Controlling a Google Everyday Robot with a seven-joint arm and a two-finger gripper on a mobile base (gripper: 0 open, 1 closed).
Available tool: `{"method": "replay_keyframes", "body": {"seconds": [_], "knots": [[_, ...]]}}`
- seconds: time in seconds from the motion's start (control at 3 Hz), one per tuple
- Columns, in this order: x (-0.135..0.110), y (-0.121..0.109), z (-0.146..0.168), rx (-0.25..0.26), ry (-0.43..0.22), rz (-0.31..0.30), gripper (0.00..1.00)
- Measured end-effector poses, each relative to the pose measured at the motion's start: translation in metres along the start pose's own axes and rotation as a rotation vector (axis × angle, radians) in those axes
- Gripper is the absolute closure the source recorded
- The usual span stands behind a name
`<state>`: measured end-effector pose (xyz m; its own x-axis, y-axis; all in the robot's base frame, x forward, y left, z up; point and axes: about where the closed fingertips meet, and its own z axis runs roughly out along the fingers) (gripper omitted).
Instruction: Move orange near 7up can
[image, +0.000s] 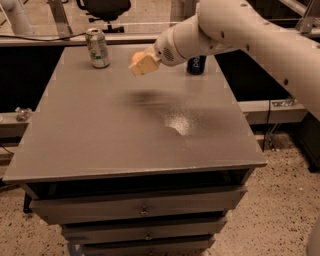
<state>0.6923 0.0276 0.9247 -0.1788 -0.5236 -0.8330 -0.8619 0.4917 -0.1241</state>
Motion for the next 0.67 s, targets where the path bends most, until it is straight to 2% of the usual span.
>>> {"method": "replay_keyframes", "body": {"seconds": [0.67], "knots": [[-0.018, -0.047, 0.079, 0.059, 0.001, 0.056, 1.00]]}}
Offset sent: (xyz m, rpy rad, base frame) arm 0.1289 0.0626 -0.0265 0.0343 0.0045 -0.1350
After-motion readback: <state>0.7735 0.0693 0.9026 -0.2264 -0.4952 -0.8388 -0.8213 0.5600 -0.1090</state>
